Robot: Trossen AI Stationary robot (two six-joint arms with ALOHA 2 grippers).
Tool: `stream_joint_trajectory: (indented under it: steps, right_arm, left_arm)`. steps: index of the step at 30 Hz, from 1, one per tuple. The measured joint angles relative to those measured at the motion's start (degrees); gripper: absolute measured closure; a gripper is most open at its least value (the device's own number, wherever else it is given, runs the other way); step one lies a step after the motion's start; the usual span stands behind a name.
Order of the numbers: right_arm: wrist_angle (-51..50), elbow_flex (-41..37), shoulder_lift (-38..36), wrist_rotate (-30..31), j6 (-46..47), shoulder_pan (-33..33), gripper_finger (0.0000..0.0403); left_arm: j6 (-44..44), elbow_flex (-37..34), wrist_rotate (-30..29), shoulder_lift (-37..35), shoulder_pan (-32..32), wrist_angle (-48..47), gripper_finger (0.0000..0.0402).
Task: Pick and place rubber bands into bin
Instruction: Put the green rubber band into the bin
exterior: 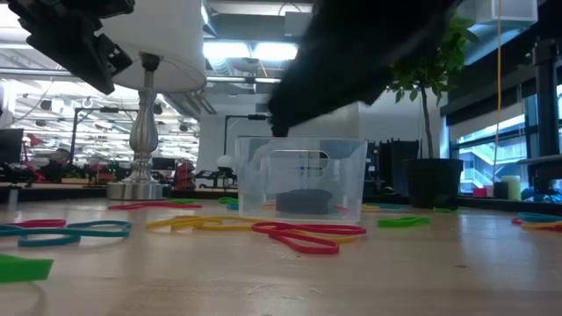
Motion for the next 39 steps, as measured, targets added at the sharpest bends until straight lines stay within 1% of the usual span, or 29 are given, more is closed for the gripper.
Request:
stream_joint_trajectory:
  steps: [2, 7, 10, 12, 14, 16, 21, 25, 29, 33, 36, 39]
  right_arm:
    - [1.23, -1.41, 0.0, 0.07, 1.2, -0.4, 0.0284]
    - [-7.5, -1.55, 0.02, 0.15, 9.54, -0.67, 0.026]
    - [-17.37, -0.51, -0.07, -0.32, 19.14, -0.62, 0.0258]
    - [-25.07, 0.9, -0.14, -2.33, 27.0, -0.65, 0.0257]
    - [-32.39, 2.23, -0.17, -5.22, 31.61, -0.64, 0.0257]
    - [-38.08, 3.34, -0.17, -7.3, 33.2, -0.22, 0.0257]
    - [-47.03, 3.96, -1.38, -6.97, 33.73, 2.18, 0.0258]
    - [-46.55, -0.8, -6.23, -6.92, 34.4, 2.74, 0.027]
    - [-38.04, -10.86, -14.61, -6.7, 34.67, 2.28, 0.0293]
    - [-27.68, -21.3, -22.81, -6.53, 28.21, 0.2, 0.031]
    - [-25.31, -26.41, -26.57, -5.83, 23.02, -2.11, 0.0313]
    - [-23.72, -28.93, -28.62, -5.2, 18.03, -4.89, 0.0306]
  left_arm:
    - [0.0, 0.0, 0.01, 0.0, 0.0, 0.0, 0.0398]
    - [-0.34, 0.0, 0.37, 0.0, 0.0, 0.0, 0.04]
    - [-0.61, 0.0, 0.42, 0.0, 0.0, 0.0, 0.0398]
    - [-0.61, 0.0, 0.42, 0.0, 0.0, 0.0, 0.0399]
    - [-0.59, 0.0, 0.42, 0.0, 0.0, 0.02, 0.04]
    - [-0.59, 0.0, 0.42, 0.0, 0.0, 0.02, 0.04]
    - [-0.57, 0.0, 0.44, 0.0, 0.0, 0.02, 0.0399]
    - [-0.55, 0.0, 0.4, 0.0, 0.0, 0.02, 0.04]
    - [-0.5, 0.0, -0.13, 0.0, 0.0, 0.01, 0.0399]
    - [-0.43, 0.0, -1.06, 0.0, 0.02, 0.07, 0.04]
    - [-0.44, 0.0, -1.84, 0.0, 0.1, 0.07, 0.0398]
    - [-0.57, 0.0, -1.95, 0.02, 0.15, 0.11, 0.04]
